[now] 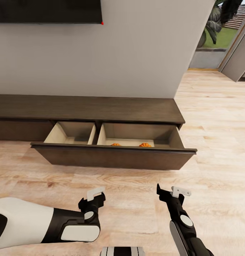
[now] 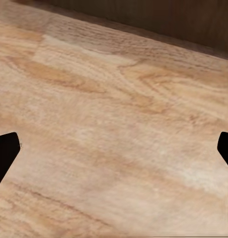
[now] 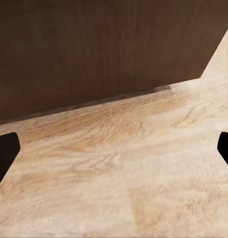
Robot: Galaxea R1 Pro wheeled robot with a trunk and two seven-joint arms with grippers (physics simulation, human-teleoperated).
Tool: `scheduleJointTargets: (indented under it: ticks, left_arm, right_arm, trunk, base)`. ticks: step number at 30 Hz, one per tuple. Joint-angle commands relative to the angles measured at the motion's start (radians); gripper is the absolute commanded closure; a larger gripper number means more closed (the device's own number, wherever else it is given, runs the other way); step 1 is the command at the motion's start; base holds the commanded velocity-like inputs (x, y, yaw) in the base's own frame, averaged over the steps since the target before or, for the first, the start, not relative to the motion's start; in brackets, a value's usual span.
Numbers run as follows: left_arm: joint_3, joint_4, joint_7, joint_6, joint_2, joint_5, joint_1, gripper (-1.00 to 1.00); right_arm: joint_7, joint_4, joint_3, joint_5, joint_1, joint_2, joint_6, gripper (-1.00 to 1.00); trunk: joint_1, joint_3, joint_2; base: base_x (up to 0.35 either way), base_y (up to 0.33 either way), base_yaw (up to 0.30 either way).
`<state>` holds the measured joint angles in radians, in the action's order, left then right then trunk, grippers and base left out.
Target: Place each of the two pumpkins and all three candles from the living room inside a cabinet in the living room (use any cabinet), then make sure every cabinet is closed, and position the cauldron so it is next to a table in the living room.
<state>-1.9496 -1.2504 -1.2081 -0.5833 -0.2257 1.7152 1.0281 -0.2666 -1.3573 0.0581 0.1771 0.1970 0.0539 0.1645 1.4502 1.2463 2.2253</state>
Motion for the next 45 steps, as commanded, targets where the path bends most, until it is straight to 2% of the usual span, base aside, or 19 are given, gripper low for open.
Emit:
scheduleJointTargets:
  ticks: [1,18,23,24,26,27,28,29,30,32,33,34,35,36,38,39,43,44,45]
  left_arm:
    - [-0.002,-0.001,-0.001,-0.003,0.0,0.003,0.001,-1.0]
    - [0.002,0.002,0.005,-0.003,-0.005,0.005,0.001,-1.0]
    - [0.004,0.034,0.014,-0.003,-0.039,0.009,0.001,-1.0]
    - [0.006,0.044,0.025,-0.004,-0.06,0.01,0.001,-1.0]
    - [0.006,0.05,0.045,-0.004,-0.08,0.012,0.001,-1.0]
    - [0.007,0.056,0.082,-0.004,-0.101,0.016,0.001,-1.0]
    - [0.007,0.061,0.134,-0.004,-0.124,0.032,0.001,-1.0]
    - [0.007,0.071,0.193,-0.003,-0.148,0.063,0.001,-1.0]
    - [0.005,0.112,0.328,-0.002,-0.188,0.18,0.001,-1.0]
    - [-0.006,0.196,0.551,0.002,-0.225,0.393,0.001,-1.0]
    - [-0.012,0.216,0.593,0.003,-0.231,0.438,0.001,-1.0]
    - [-0.034,0.253,0.659,0.006,-0.241,0.515,0.001,-1.0]
    - [-0.049,0.269,0.682,0.009,-0.245,0.547,0.001,-1.0]
    - [-0.087,0.291,0.715,0.014,-0.25,0.595,0.001,-1.0]
    - [-0.126,0.306,0.735,0.018,-0.254,0.625,0.001,-1.0]
    - [-0.16,0.315,0.747,0.02,-0.256,0.641,0.001,-1.0]
    - [-0.221,0.326,0.764,0.023,-0.254,0.641,0.0,-1.0]
    - [-0.242,0.333,0.765,0.023,-0.25,0.641,-0.001,-1.0]
    - [-0.243,0.335,0.765,0.024,-0.248,0.641,-0.001,-1.0]
  right_arm:
    - [-0.007,-0.002,0.002,0.007,0.0,0.0,0.004,-1.0]
    - [-0.005,0.0,0.0,0.008,0.0,-0.002,0.004,-1.0]
    - [-0.005,0.0,0.0,0.008,0.0,-0.002,0.004,-1.0]
    - [-0.005,0.0,0.0,0.008,0.0,-0.002,0.004,-1.0]
    - [-0.005,0.0,0.0,0.007,0.0,-0.002,0.004,-1.0]
    - [-0.004,0.0,0.0,0.008,0.0,-0.002,0.004,-1.0]
    - [-0.004,0.001,0.0,0.008,0.0,-0.002,0.004,-1.0]
    - [-0.004,0.003,0.0,0.008,0.0,-0.002,0.004,-1.0]
    - [-0.004,0.009,0.001,0.008,0.0,-0.002,0.002,-1.0]
    - [-0.004,0.021,0.002,0.006,0.0,-0.003,-0.017,-1.0]
    - [-0.004,0.023,0.003,0.005,0.0,-0.003,-0.024,-1.0]
    - [-0.004,0.027,0.003,0.004,0.0,-0.002,-0.039,-1.0]
    - [-0.004,0.029,0.004,0.003,0.0,-0.003,-0.047,-1.0]
    - [-0.004,0.035,0.003,0.002,0.0,-0.003,-0.063,-1.0]
    - [-0.004,0.042,0.003,0.001,0.0,-0.003,-0.076,-1.0]
    - [-0.004,0.047,0.002,0.0,0.0,-0.003,-0.086,-1.0]
    - [-0.003,0.055,0.002,-0.001,0.0,-0.002,-0.102,-1.0]
    - [-0.003,0.085,0.005,-0.002,0.001,-0.003,-0.104,-1.0]
    - [-0.003,0.096,0.005,-0.003,0.001,-0.003,-0.104,-1.0]
  trunk:
    - [0.0,-0.001,0.0]
    - [0.0,-0.026,0.0]
    - [0.0,-0.033,0.0]
    - [0.0,-0.035,0.0]
    - [0.0,-0.037,0.0]
    - [0.0,-0.039,0.0]
    - [0.0,-0.04,0.0]
    - [0.0,-0.042,0.0]
    - [0.0,-0.043,0.0]
    - [0.0,-0.046,0.0]
    - [0.0,-0.047,0.0]
    - [0.0,-0.048,0.0]
    - [0.0,-0.05,0.0]
    - [0.0,-0.051,0.0]
    - [0.0,-0.053,0.0]
    - [0.0,-0.054,0.0]
    - [0.0,-0.056,0.0]
    - [0.0,-0.056,0.0]
    - [0.0,-0.056,0.0]
  base:
    - [-0.188,0.17,-0.092]
    - [-0.234,0.24,-0.155]
    - [-0.168,0.299,-0.185]
    - [-0.149,0.307,-0.186]
    - [-0.146,0.309,-0.186]
    - [-0.142,0.311,-0.187]
    - [-0.141,0.311,-0.189]
    - [-0.139,0.312,-0.193]
    - [-0.138,0.312,-0.197]
    - [-0.138,0.312,-0.199]
    - [-0.136,0.309,-0.2]
    - [-0.126,0.295,-0.201]
    - [-0.112,0.269,-0.201]
    - [-0.076,0.184,-0.201]
    - [-0.054,0.133,-0.198]
    - [-0.031,0.076,-0.16]
    - [-0.013,0.033,-0.072]
    - [0.0,0.001,-0.002]
    - [0.0,0.001,-0.002]
